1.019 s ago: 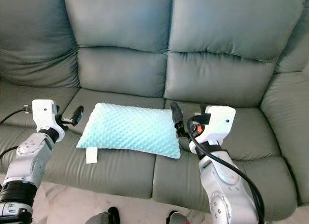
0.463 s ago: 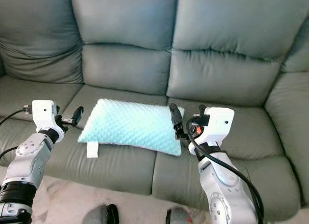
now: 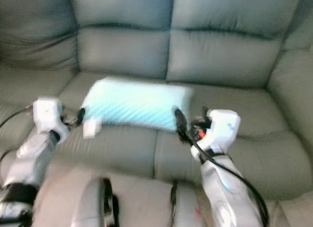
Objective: Move the pillow to the sofa
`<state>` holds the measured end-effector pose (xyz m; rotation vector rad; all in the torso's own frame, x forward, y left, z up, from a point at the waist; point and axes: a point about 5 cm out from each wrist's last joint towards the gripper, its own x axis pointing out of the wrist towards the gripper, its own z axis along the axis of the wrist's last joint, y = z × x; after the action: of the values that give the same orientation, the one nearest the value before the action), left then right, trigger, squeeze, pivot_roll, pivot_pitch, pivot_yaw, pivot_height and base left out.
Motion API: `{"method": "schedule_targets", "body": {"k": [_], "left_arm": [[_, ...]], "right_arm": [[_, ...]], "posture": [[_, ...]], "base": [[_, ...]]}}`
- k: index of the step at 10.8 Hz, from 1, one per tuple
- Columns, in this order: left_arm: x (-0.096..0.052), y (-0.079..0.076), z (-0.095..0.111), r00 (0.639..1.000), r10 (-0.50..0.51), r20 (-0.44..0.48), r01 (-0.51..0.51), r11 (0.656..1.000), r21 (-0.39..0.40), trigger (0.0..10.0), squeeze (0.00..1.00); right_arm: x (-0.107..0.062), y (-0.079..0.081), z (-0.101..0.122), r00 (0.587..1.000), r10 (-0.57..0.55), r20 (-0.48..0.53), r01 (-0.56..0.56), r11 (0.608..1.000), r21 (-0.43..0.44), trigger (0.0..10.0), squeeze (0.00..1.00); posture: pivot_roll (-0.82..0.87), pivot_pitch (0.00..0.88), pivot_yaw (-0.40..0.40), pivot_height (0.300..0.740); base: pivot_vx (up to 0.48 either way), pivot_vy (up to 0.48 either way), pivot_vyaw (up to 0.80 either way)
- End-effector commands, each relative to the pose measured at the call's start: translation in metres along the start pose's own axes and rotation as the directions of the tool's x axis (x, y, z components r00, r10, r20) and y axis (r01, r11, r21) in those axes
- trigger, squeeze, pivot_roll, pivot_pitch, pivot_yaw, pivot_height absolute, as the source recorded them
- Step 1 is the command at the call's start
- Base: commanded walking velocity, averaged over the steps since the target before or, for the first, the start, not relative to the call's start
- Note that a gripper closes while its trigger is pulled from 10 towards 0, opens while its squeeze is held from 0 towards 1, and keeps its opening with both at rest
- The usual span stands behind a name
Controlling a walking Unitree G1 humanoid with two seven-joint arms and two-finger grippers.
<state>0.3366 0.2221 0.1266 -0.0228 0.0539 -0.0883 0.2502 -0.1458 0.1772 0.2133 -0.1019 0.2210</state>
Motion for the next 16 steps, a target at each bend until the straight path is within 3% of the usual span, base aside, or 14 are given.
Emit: {"method": "schedule_targets", "body": {"k": [1, 4, 10, 12, 13, 16], "left_arm": [[-0.007, 0.007, -0.016, 0.997, 0.025, -0.072, -0.025, 1.000, 0.000, 10.0, 0.00], [0.001, 0.005, -0.003, 0.998, 0.004, -0.057, -0.005, 1.000, -0.007, 10.0, 0.00], [0.001, 0.001, -0.006, 0.998, -0.022, -0.060, 0.022, 1.000, 0.001, 10.0, 0.00], [0.006, -0.001, -0.015, 0.995, -0.047, -0.091, 0.048, 0.999, 0.015, 10.0, 0.00], [0.015, -0.003, -0.017, 0.994, -0.026, -0.105, 0.027, 1.000, 0.010, 10.0, 0.00], [0.043, -0.027, 0.001, 0.996, -0.046, -0.079, 0.046, 0.999, 0.009, 10.0, 0.00]], "right_arm": [[-0.003, 0.000, -0.003, 1.000, -0.007, -0.013, 0.007, 1.000, 0.012, 10.0, 0.00], [0.000, -0.006, 0.001, 1.000, -0.027, 0.001, 0.027, 1.000, 0.000, 10.0, 0.00], [0.002, -0.011, 0.001, 0.997, -0.073, 0.007, 0.073, 0.997, -0.027, 10.0, 0.00], [0.007, -0.028, -0.001, 0.987, -0.162, 0.012, 0.162, 0.984, -0.075, 10.0, 0.00], [0.013, -0.044, 0.002, 0.979, -0.201, 0.027, 0.203, 0.971, -0.123, 10.0, 0.00], [0.024, -0.085, 0.009, 0.974, -0.225, 0.033, 0.228, 0.963, -0.145, 10.0, 0.00]], "posture": [[-0.19, 0.207, 0.037, 0.563], [-0.19, 0.207, 0.042, 0.563], [-0.19, 0.200, 0.047, 0.563], [-0.18, 0.197, 0.050, 0.563], [-0.19, 0.202, 0.052, 0.563], [-0.21, 0.223, 0.061, 0.563]], "base": [[0.000, 0.000, 0.00], [0.000, 0.000, 0.00], [0.000, 0.000, 0.00], [0.000, 0.000, 0.00], [0.000, 0.000, 0.00], [0.000, 0.000, 0.00]]}}
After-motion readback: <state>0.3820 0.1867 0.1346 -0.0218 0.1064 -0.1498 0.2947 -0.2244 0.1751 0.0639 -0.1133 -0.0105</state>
